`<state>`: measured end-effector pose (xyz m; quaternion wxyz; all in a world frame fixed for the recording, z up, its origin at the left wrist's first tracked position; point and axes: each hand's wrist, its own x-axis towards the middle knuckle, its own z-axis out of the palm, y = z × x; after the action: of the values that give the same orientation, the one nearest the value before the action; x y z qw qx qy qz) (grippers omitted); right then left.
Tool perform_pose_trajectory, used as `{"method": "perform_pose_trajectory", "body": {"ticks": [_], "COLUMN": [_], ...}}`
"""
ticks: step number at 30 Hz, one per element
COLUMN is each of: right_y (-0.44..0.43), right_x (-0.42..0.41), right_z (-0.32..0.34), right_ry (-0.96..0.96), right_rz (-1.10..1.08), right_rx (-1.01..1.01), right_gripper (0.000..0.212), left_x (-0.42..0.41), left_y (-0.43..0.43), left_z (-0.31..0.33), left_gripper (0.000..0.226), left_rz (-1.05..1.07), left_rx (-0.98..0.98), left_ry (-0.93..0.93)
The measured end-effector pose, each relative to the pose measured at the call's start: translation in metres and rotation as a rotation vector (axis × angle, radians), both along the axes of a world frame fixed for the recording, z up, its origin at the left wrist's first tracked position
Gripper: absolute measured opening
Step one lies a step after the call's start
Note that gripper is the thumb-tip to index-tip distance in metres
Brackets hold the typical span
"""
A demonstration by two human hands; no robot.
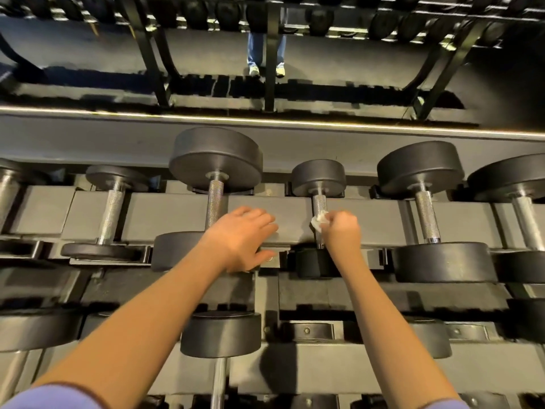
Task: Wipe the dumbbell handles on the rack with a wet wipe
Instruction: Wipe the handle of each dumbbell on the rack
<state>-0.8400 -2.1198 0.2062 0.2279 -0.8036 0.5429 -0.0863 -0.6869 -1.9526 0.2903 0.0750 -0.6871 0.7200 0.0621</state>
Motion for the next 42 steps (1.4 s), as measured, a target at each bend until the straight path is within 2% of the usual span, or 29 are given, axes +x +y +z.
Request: {"method": "perform_pose_trajectory", "body": {"ticks": [3, 8, 16, 20, 23, 27, 31, 36, 39, 42], "right_y": [-0.011, -0.019, -0.005, -0.022, -0.024, -0.005, -0.004, -0.024, -0.013, 0.007], "right_x": [0.018, 0.038, 0.013, 0.038, 0.047, 0.019, 0.004, 0.032, 0.020, -0.005], "right_z": [0.005, 0.005, -0.005, 0.006, 0.013, 0.008, 0.011, 0.021, 0.018, 0.017], "right_ry": [-0.141, -0.248, -0.221, -0.280, -0.341, -0.284, -0.171, -0.187, -0.239, -0.172], "right_rz": [-0.075, -0.163, -0.056, -0.166, -0.227, -0.191, -0.103, -0.135, -0.129, -0.053], "right_rx": [-0.017, -0.103, -0.170, -0.090, -0.075, -0.045, -0.022, -0.039, -0.007, 0.015], "right_gripper": [0.018, 0.019, 0.011, 0.012, 0.011, 0.015, 0.035, 0.013, 0.023, 0.033], "left_x": [0.002, 0.005, 0.004, 0.004, 0.004, 0.004, 0.004, 0.003, 0.002, 0.002], "left_y": [-0.001, -0.001, 0.001, 0.002, 0.001, 0.001, 0.001, -0.001, -0.001, -0.001], "left_z": [-0.001, -0.004, -0.005, -0.005, -0.008, -0.007, -0.006, -0.005, -0.004, -0.003], "left_gripper": [0.058, 0.058, 0.061, 0.065, 0.060, 0.057, 0.056, 0.057, 0.057, 0.056], "left_rz": [-0.002, -0.025, -0.037, -0.029, -0.028, -0.016, -0.009, 0.013, 0.019, 0.020], "left_rx": [0.000, 0.001, -0.043, -0.057, -0.057, -0.058, -0.044, -0.014, -0.015, -0.013], "left_ry": [0.000, -0.007, -0.067, -0.083, -0.048, -0.022, -0.016, -0.014, -0.008, -0.004]}}
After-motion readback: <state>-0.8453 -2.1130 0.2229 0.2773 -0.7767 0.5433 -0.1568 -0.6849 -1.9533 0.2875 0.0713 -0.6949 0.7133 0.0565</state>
